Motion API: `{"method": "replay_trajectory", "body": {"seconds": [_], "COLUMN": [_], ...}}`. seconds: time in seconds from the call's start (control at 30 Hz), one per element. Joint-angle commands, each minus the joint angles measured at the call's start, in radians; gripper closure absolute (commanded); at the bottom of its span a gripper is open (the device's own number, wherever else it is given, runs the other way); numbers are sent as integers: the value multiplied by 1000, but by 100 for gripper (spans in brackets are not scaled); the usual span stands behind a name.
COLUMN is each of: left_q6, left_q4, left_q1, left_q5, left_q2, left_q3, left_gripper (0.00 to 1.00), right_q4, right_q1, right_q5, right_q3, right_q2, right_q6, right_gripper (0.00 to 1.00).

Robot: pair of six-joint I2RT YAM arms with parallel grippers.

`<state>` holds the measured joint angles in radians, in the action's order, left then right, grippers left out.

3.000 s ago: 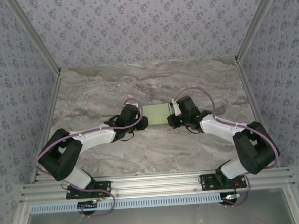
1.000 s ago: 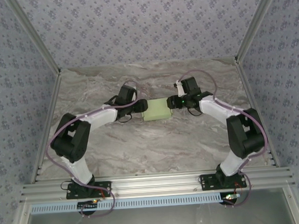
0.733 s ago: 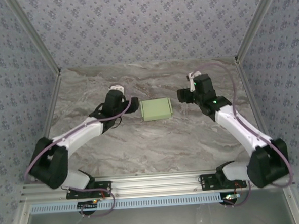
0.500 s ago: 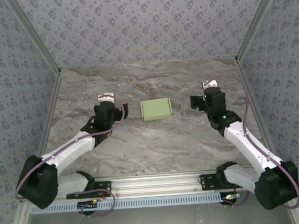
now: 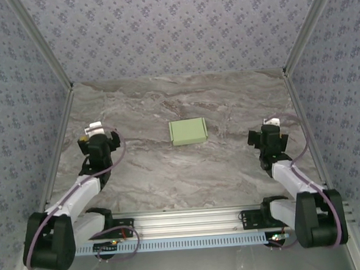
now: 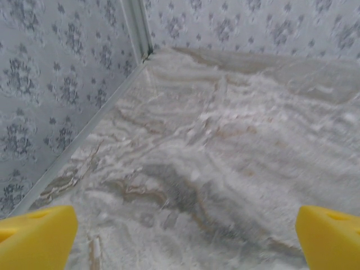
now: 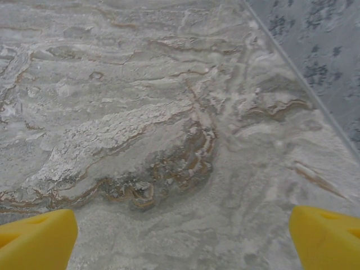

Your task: Fold the paper box

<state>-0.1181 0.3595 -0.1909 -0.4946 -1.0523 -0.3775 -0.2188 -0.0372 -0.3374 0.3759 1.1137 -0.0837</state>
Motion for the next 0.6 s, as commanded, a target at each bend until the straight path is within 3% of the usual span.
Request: {"method": "replay_trajectory", "body": {"seconds": [0.0,0.27,0.47,0.57], "left_q6": [73,150,153,129], "left_q4": [220,472,502,588], "left_q1": [43,93,130,168], "left_q5": [114,232,353,412], "left_q2": [-68,-369,-404,-507], "left_q3": [32,22,27,10], "left_gripper": [1,1,1,1], "right_q4": [-176,-392,-565,-679], "right_q1": [11,28,73,85], "right_q5": [62,173,271,313], "right_q3": [-10,-33,-58,-77], "right_q2": [79,161,242,338], "right_q6": [48,111,92,87], "right_gripper": [1,1,1,1]}}
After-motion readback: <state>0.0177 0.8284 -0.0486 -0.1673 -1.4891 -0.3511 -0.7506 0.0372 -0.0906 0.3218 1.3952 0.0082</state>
